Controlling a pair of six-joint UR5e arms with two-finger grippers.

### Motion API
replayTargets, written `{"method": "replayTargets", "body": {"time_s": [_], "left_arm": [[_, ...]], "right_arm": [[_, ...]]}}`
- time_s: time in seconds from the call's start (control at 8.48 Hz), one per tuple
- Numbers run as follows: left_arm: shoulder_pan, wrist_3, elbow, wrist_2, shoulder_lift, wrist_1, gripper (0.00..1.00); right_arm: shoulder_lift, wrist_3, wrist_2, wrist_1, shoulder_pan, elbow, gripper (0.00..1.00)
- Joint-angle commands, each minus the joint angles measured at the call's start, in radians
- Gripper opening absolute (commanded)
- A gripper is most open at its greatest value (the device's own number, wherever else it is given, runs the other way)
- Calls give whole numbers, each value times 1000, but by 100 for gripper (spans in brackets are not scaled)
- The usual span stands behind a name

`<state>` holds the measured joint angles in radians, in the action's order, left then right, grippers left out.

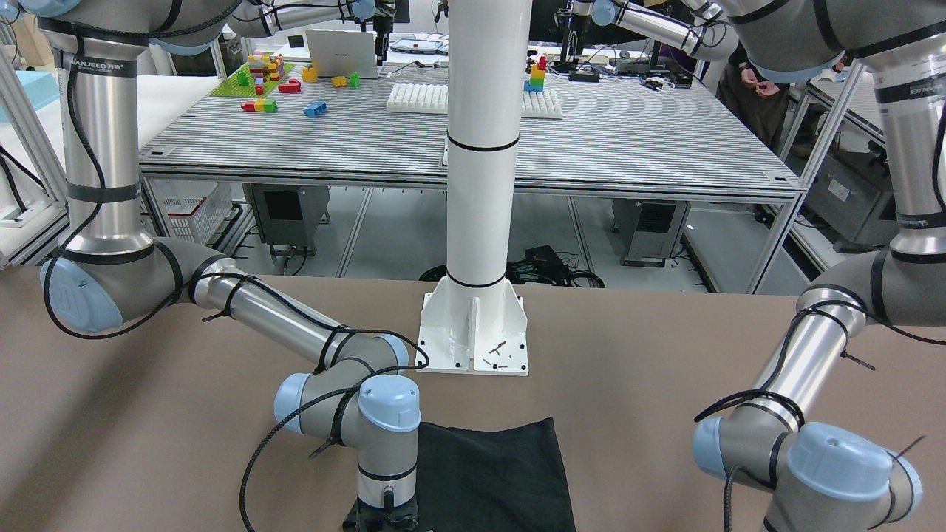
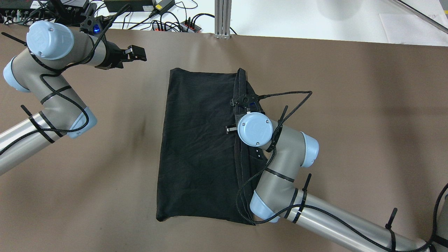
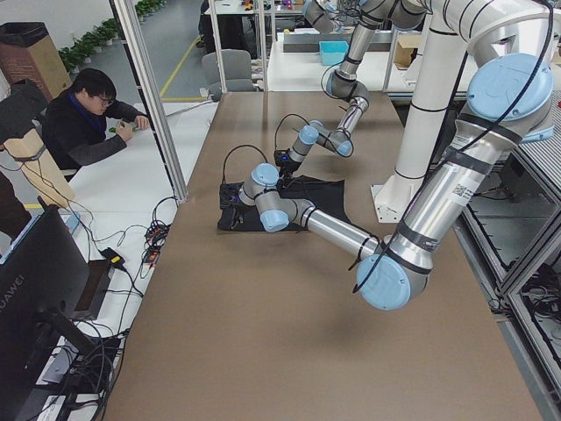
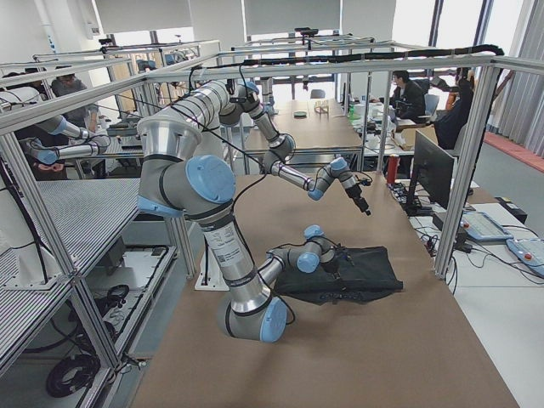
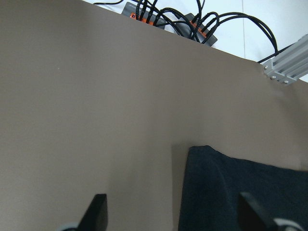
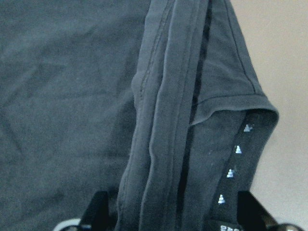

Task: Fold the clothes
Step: 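Release the shirt with both grippers and raise the left gripper away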

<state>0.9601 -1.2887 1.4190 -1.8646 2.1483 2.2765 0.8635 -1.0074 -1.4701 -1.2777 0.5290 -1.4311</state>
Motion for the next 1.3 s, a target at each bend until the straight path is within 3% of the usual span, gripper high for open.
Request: {"method": "replayTargets", "body": {"time_s": [0.0,0.24,0.59,0.71,0.94,1.18], "left_arm": [[-6,-12,0,5,4,0,95],[-9,-17,-2,7,5,0,95],[-11,-41,6,10,4,1,95],[-11,-44,9,10,4,1,95],[-11,-43,5,10,2,1,95],[-11,-43,6,10,1,1,95]], "right_arm": [[11,16,1,0,6,8,94],[21,114,-12,3,69,1,94],[149,216,-15,107,115,-23,94],[160,216,-35,92,132,-63,94],[147,208,-210,16,189,-130,94],[83,137,-205,-40,187,-135,94]]}}
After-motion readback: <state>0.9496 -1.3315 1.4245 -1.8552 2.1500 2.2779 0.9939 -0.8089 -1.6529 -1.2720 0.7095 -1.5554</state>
